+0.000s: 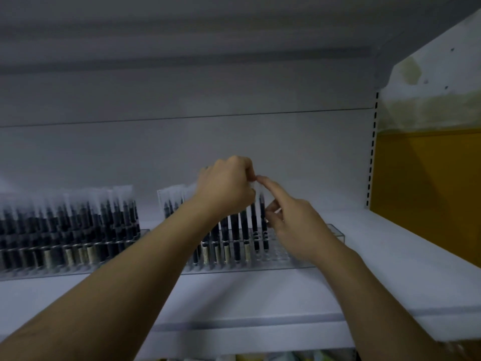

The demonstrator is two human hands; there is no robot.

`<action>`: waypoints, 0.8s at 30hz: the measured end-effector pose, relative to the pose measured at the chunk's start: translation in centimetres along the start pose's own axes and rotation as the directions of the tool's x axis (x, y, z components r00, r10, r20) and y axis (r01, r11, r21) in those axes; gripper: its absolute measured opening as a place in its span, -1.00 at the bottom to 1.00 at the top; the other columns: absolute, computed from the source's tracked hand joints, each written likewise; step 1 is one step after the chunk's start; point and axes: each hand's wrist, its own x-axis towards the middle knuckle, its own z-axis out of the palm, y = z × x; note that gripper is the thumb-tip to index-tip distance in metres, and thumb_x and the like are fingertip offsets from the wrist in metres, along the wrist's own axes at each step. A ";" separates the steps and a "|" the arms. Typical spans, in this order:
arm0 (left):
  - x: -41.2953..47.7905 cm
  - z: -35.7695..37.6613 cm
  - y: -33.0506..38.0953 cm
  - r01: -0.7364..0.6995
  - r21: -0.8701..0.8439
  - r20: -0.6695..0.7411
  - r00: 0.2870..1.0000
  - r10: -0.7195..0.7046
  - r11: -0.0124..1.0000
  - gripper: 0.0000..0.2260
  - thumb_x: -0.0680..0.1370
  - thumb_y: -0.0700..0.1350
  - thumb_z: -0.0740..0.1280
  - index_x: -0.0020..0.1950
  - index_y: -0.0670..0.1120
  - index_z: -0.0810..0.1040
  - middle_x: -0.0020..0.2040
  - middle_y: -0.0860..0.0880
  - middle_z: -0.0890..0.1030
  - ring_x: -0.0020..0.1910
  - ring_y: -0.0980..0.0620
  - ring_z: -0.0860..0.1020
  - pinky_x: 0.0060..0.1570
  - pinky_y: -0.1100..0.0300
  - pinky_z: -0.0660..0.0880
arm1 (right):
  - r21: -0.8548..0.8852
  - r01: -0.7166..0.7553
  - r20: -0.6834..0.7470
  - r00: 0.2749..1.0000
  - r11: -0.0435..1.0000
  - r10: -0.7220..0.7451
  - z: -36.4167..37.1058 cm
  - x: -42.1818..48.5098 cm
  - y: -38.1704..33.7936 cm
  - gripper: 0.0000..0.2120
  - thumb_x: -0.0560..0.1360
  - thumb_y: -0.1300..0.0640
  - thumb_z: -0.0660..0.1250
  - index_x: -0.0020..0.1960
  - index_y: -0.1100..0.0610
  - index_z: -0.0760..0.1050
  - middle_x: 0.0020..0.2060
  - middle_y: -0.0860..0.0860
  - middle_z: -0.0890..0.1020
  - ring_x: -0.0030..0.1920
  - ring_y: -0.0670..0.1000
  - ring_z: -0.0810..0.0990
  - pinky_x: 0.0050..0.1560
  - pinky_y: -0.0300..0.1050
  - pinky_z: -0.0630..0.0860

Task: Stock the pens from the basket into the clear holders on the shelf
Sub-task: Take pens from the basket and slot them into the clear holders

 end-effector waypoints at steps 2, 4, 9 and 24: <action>-0.2 -0.3 0.1 -0.012 0.019 0.010 1.000 0.011 1.000 -0.86 0.48 -0.13 0.38 -0.03 0.07 0.51 -0.01 0.04 0.62 0.01 -0.02 0.58 0.17 -0.02 0.46 | 0.043 -0.024 0.045 0.999 0.999 0.022 -0.2 -0.4 -0.3 -0.29 0.60 0.20 0.21 0.49 -0.36 -0.06 -0.03 -0.09 0.56 -0.11 -0.05 0.57 0.03 0.00 0.58; -0.6 -0.6 0.2 -0.027 0.076 0.035 0.999 0.024 0.997 -0.76 0.51 -0.06 0.37 0.17 0.08 0.52 0.15 0.06 0.60 0.15 0.01 0.55 0.37 -0.08 0.30 | 0.070 -0.054 0.065 0.997 0.996 0.049 -0.4 -0.9 -0.5 -0.19 0.58 0.16 0.27 0.49 -0.37 -0.20 0.24 -0.04 0.50 0.09 -0.04 0.56 0.16 -0.01 0.54; -3.5 -2.0 0.3 -0.048 0.071 -0.021 0.999 0.049 0.996 -0.53 0.56 0.07 0.29 0.45 0.09 0.30 0.37 0.05 0.47 0.38 0.04 0.39 0.52 -0.09 -0.11 | 0.029 -0.041 -0.052 0.998 0.999 0.042 -1.5 -2.6 -1.3 -0.13 0.53 0.04 0.35 0.53 -0.26 -0.23 0.47 -0.09 0.23 0.39 -0.03 0.34 0.28 -0.12 0.36; -19.4 -3.1 -4.2 -0.159 0.051 -0.147 0.975 0.165 0.986 -0.60 0.51 0.00 0.38 0.35 0.04 0.47 0.29 0.03 0.53 0.33 0.00 0.42 0.38 -0.01 0.30 | 0.014 0.058 -0.137 0.989 0.998 -0.056 2.8 -12.7 -10.4 -0.40 0.53 0.04 0.36 0.49 -0.11 0.20 0.43 -0.16 0.23 0.39 -0.11 0.29 0.33 -0.24 0.25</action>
